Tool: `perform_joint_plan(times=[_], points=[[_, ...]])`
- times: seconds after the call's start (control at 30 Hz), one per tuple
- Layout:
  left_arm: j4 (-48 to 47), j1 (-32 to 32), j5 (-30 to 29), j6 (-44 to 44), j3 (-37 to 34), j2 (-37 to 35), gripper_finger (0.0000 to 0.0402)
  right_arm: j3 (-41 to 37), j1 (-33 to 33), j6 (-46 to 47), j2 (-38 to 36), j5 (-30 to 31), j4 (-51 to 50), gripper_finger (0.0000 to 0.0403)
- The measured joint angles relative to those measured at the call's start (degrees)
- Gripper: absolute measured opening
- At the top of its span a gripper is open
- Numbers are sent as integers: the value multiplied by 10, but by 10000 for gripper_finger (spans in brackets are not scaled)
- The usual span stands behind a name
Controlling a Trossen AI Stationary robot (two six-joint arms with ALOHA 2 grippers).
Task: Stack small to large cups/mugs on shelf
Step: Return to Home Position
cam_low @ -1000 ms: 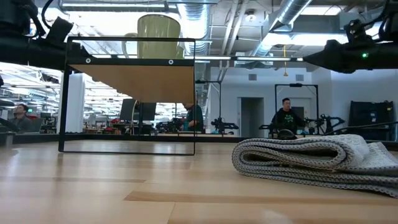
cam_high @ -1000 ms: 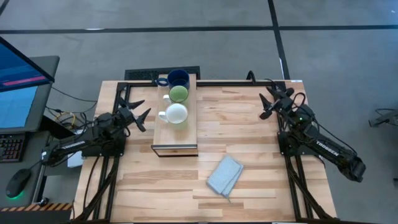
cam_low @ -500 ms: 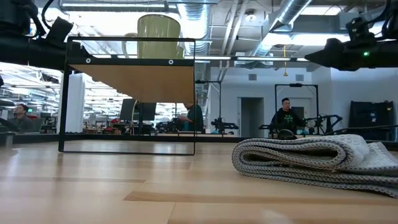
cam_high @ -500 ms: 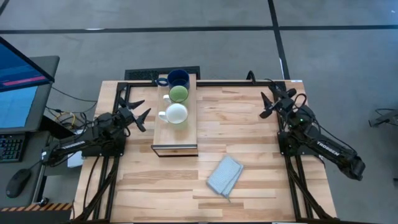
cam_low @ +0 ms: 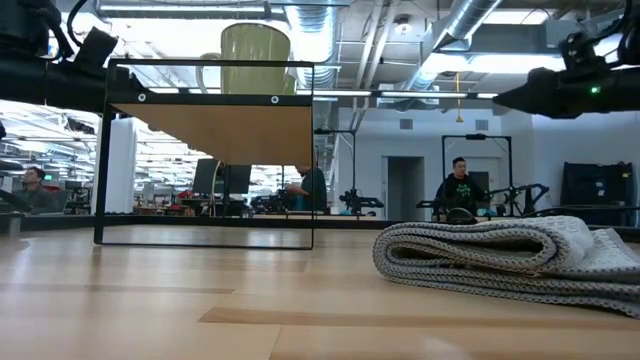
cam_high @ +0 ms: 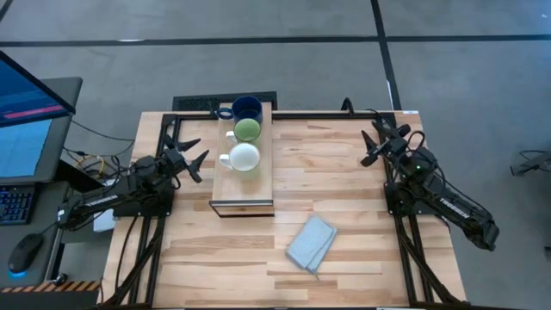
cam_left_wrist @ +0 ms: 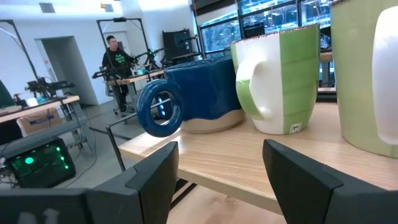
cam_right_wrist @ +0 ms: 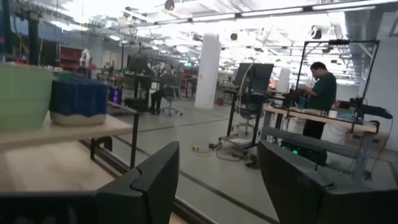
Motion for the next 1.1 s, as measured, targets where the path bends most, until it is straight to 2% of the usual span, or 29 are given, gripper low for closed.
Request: perform_joint_plan(times=[0.57, 1.1], points=[[0, 0, 0, -9, 0, 0, 227, 1, 0, -3, 0, 0, -95, 240], [0, 0, 0, -14, 0, 0, 227, 2, 0, -3, 0, -1, -98, 240]])
